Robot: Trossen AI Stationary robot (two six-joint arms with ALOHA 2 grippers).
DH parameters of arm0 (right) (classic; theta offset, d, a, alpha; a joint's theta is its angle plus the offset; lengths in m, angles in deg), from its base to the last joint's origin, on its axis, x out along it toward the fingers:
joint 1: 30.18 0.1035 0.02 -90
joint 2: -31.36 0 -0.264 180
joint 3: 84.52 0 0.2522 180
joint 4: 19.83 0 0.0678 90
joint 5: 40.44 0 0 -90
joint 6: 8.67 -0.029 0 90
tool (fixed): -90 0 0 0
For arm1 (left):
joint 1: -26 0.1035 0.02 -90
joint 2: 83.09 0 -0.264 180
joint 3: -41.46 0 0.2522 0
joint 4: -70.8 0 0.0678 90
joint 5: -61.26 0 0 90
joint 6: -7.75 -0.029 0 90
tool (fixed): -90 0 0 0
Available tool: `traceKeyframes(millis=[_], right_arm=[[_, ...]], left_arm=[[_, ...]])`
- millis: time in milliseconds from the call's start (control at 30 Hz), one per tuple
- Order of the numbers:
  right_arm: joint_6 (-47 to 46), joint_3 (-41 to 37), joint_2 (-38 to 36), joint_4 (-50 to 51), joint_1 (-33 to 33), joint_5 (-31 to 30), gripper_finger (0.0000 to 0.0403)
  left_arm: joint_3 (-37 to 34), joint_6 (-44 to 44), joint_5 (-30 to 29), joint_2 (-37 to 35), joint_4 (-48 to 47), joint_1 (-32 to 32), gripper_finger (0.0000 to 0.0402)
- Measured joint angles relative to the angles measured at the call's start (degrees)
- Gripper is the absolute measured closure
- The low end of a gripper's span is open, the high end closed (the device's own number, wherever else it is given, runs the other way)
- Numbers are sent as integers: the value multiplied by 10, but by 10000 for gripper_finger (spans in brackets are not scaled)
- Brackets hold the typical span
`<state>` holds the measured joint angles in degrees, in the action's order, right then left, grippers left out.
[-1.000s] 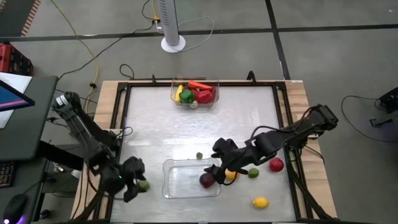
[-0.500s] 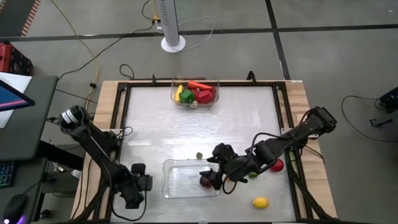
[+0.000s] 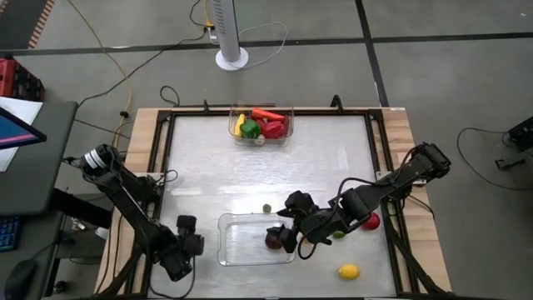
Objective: Sort produce into baskets
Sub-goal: Put the top left green lime into the bottom transparent bin
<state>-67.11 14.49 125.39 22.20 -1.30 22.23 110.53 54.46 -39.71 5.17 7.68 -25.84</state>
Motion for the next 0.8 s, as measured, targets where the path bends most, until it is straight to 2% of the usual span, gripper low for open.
traceKeyframes(millis=[133,233,367,567,800], right_arm=[[0,0,0,0,0,0,38],[-1,0,0,0,0,0,38],[2,0,0,0,0,1,38],[4,0,0,0,0,-1,38],[4,0,0,-2,2,-9,38]], left_arm=[[4,15,20,-2,-17,0,150],[11,50,71,-3,-42,1,150],[21,43,130,-4,-96,-13,150],[7,-20,184,-4,-150,-29,150],[-8,-110,186,-4,-143,-37,150]])
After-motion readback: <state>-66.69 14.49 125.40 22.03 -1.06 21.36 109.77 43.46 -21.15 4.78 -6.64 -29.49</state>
